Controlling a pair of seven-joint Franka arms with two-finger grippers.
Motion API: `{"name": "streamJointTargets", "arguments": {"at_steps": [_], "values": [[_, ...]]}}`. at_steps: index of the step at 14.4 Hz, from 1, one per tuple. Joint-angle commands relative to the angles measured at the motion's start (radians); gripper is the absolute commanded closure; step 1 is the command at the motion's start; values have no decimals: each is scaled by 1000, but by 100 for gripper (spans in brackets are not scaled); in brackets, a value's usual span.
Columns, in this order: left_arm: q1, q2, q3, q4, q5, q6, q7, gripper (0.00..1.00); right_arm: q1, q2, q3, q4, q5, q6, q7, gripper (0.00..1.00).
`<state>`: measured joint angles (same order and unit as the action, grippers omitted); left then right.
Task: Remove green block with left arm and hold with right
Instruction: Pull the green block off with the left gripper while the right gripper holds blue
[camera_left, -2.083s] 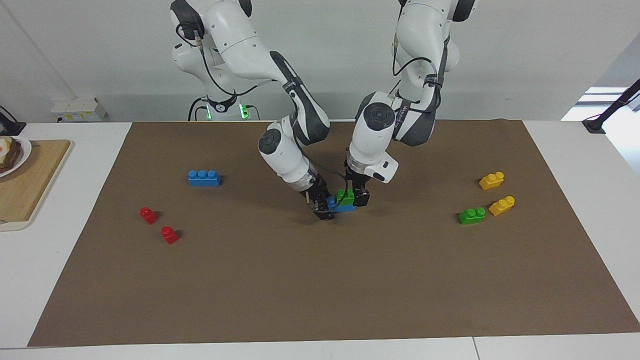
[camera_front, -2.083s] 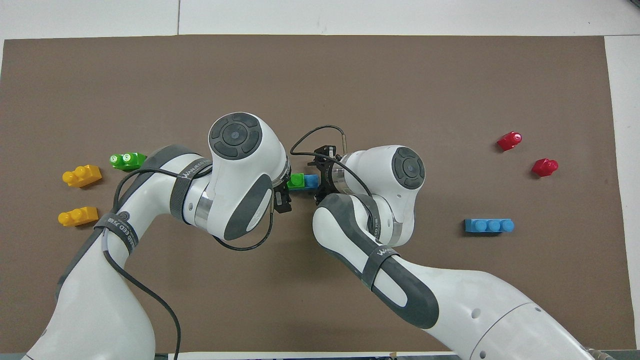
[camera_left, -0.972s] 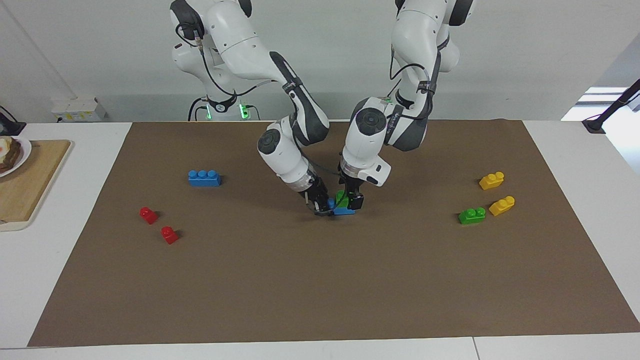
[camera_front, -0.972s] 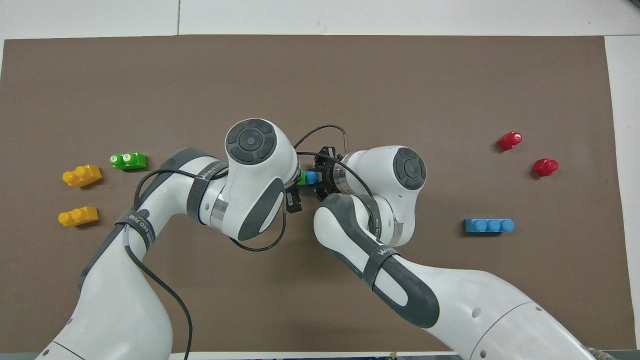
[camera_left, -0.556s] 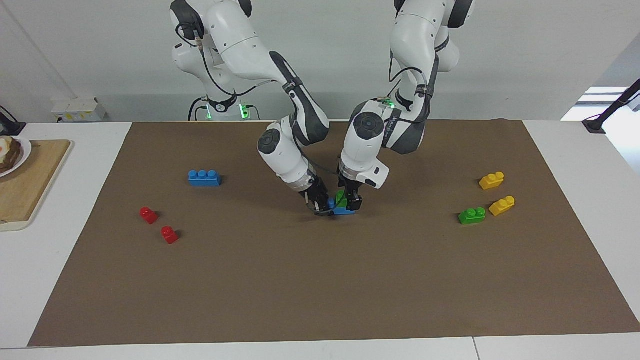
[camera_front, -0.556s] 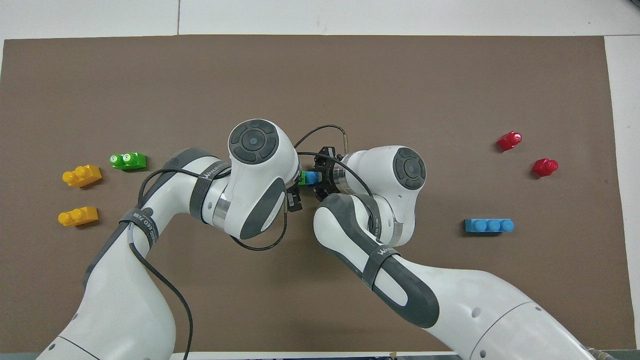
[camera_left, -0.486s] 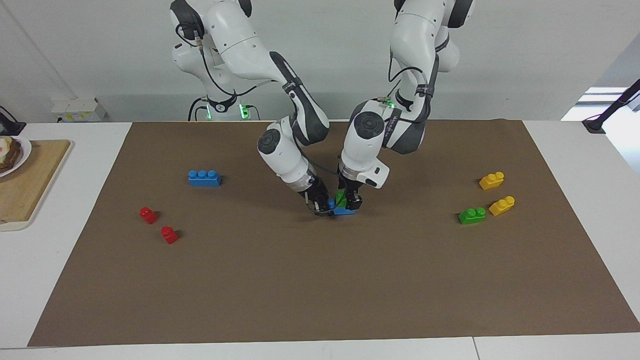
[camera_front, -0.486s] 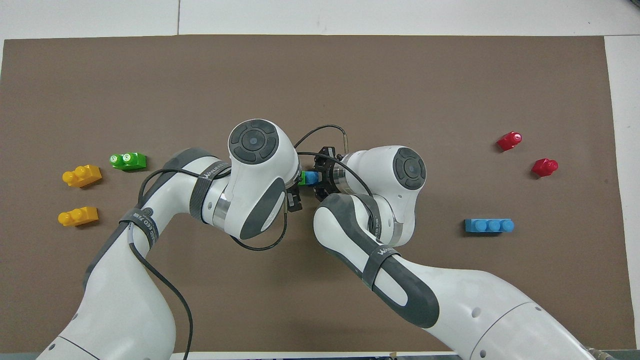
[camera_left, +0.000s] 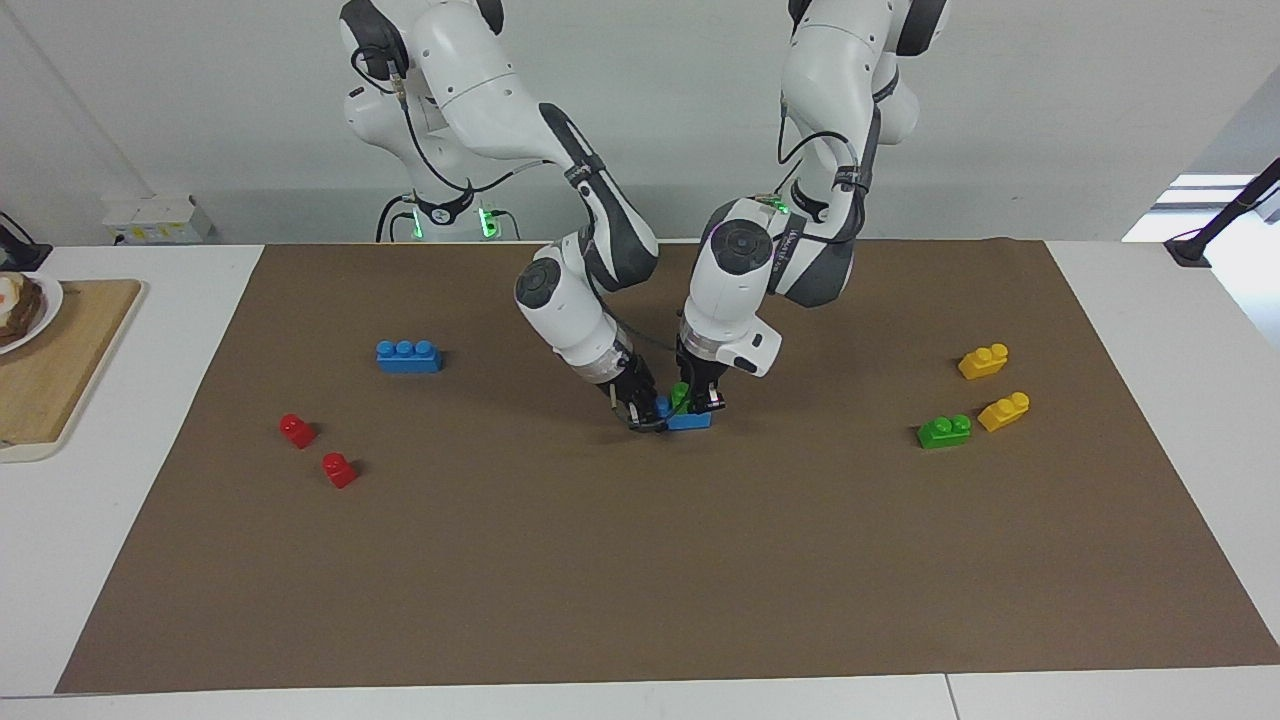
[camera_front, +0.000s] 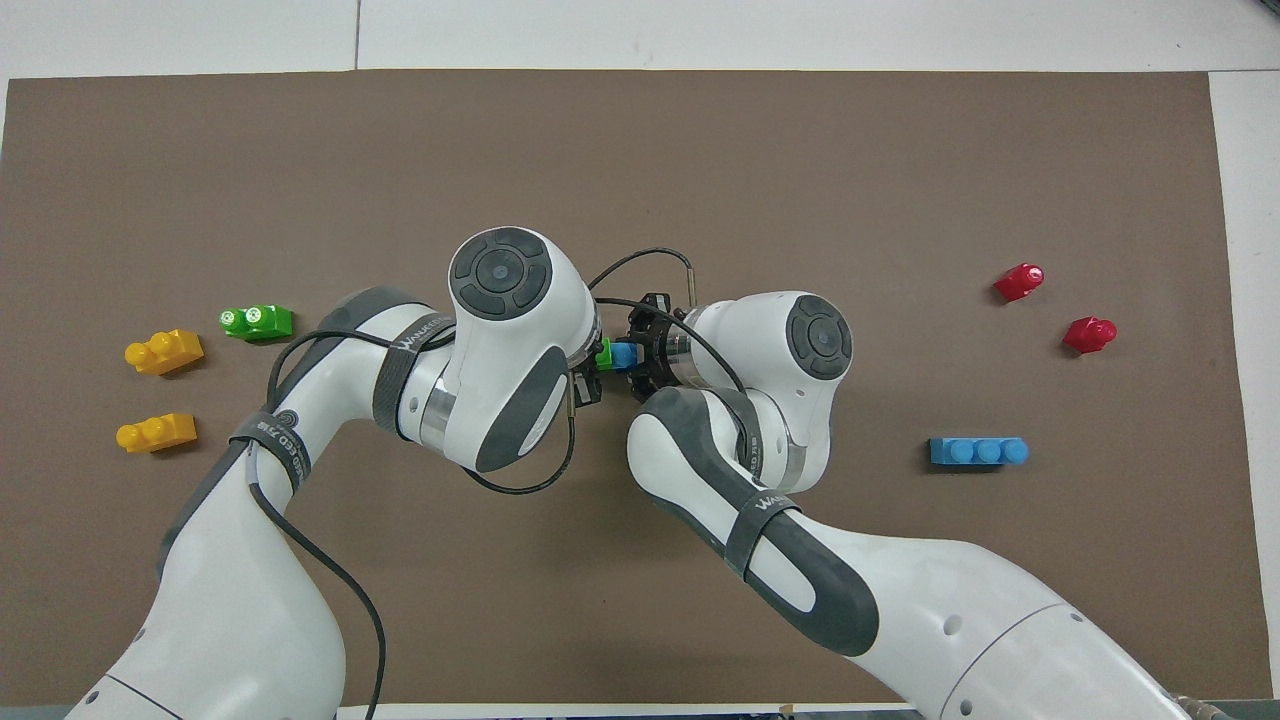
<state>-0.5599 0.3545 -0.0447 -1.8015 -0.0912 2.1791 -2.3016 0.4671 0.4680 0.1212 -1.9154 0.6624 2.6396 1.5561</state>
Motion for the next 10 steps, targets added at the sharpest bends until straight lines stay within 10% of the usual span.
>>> {"name": "streamJointTargets", "arguments": {"at_steps": [1, 10], "values": [[6, -70, 6, 10, -2, -88, 31, 100, -8, 4, 8, -16, 34, 37, -24, 100], [116, -330, 5, -80, -18, -386, 609, 100, -45, 0, 6, 67, 28, -59, -11, 100]]}}
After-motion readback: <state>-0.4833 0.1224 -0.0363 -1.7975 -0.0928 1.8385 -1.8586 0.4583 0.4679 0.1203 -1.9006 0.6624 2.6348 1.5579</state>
